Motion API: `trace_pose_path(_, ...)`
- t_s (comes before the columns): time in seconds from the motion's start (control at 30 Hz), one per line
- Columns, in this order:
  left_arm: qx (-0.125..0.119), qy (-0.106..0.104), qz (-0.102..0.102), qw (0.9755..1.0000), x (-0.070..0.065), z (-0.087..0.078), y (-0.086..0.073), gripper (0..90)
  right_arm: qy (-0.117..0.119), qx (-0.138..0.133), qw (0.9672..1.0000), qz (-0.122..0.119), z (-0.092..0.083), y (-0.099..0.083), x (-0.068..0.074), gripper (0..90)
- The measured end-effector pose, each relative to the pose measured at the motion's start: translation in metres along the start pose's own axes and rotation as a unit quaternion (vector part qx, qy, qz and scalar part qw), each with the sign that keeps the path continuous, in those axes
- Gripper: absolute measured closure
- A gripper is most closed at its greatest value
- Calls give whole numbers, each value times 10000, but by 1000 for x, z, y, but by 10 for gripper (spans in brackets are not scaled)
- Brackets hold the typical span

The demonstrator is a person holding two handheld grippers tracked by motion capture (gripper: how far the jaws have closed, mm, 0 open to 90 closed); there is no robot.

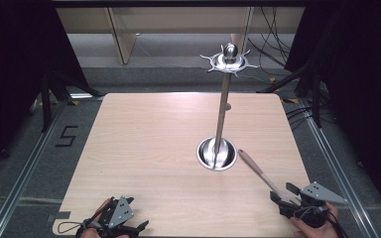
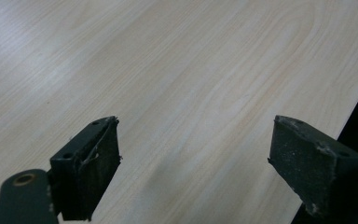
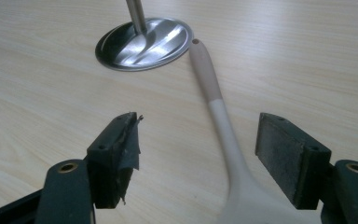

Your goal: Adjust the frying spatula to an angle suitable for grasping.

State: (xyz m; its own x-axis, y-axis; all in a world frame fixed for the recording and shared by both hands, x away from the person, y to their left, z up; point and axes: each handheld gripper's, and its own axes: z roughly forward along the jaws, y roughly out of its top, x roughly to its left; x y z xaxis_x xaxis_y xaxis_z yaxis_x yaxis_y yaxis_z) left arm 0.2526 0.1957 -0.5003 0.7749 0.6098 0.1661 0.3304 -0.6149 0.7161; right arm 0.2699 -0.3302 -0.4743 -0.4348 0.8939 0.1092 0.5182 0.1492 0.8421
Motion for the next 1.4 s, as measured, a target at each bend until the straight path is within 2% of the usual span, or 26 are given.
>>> trace_pose_path(0.1,-2,3,5,10000,0,0,0,152,12,19,10000,22,-1,0,1,312)
trace_pose_path(0.13,7,1,13,10000,0,0,0,152,39,66,9999,145,-1,1,3,312)
trace_pose_path(0.2,13,1,16,10000,0,1,0,152,45,2,10000,-44,-1,3,1,312)
trace_pose_path(0.23,15,0,13,10000,0,1,0,153,27,80,10000,-23,-1,3,2,312)
trace_pose_path(0.27,13,1,10,10000,0,1,0,152,26,-2,10000,-86,0,4,1,312)
trace_pose_path(0.3,13,1,10,10000,0,1,0,152,26,-2,10000,-86,0,4,1,312)
trace_pose_path(0.33,11,4,2,10000,0,0,0,152,69,122,9999,48,-3,5,4,313)
trace_pose_path(0.43,9,-41,-7,10000,0,1,0,152,75,69,9999,13,-3,7,4,313)
trace_pose_path(0.47,10,-43,-9,10000,0,1,0,152,58,-9,9999,-111,-1,7,3,313)
trace_pose_path(0.6,50,-42,-5,10000,0,0,0,152,86,155,9998,20,-2,10,6,313)
trace_pose_path(0.63,-60,-42,-104,9999,-1,1,0,152,93,83,9999,-79,-1,12,5,313)
trace_pose_path(0.67,-70,-33,-108,9999,-1,2,-1,152,58,112,9999,-18,0,12,8,313)
trace_pose_path(0.7,18,-31,-38,10000,0,1,0,152,77,78,9998,-188,2,14,5,313)
trace_pose_path(0.73,57,-42,-20,10000,0,0,0,152,51,114,9997,-224,3,15,5,313)
trace_pose_path(0.87,7,-34,-44,10000,0,1,0,152,84,178,9997,-153,5,18,10,313)
trace_pose_path(0.9,-70,-41,-117,9999,-1,2,-1,152,136,173,9994,-253,7,20,8,313)
trace_pose_path(0.93,-102,-36,-155,9998,-2,2,-1,152,91,248,9995,-187,7,21,11,313)
trace_pose_path(0.97,-41,6,-101,9999,-1,2,-1,152,130,201,9992,-312,9,22,9,313)
trace_pose_path(1.0,-20,14,-50,10000,0,2,-1,152,138,376,9988,-288,10,25,11,306)
trace_pose_path(1.03,-19,17,-56,10000,0,2,-1,152,138,376,9988,-288,10,25,11,306)
trace_pose_path(1.07,-36,-10,-106,9999,-1,2,-1,153,165,383,9980,-477,14,28,10,300)
trace_pose_path(1.2,-2,57,-62,10000,0,2,0,152,256,582,9962,-595,19,34,9,265)
trace_pose_path(1.27,3,46,-56,10000,0,2,0,152,217,669,9963,-502,19,35,11,265)
trace_pose_path(1.3,-4,64,-63,10000,0,2,0,152,208,762,9954,-541,20,38,11,271)
trace_pose_path(1.33,2,53,-50,10000,0,2,0,152,250,832,9937,-713,25,42,8,282)
trace_pose_path(1.4,-102,-15,-112,9999,-1,2,-1,153,184,848,9934,-747,27,44,9,285)
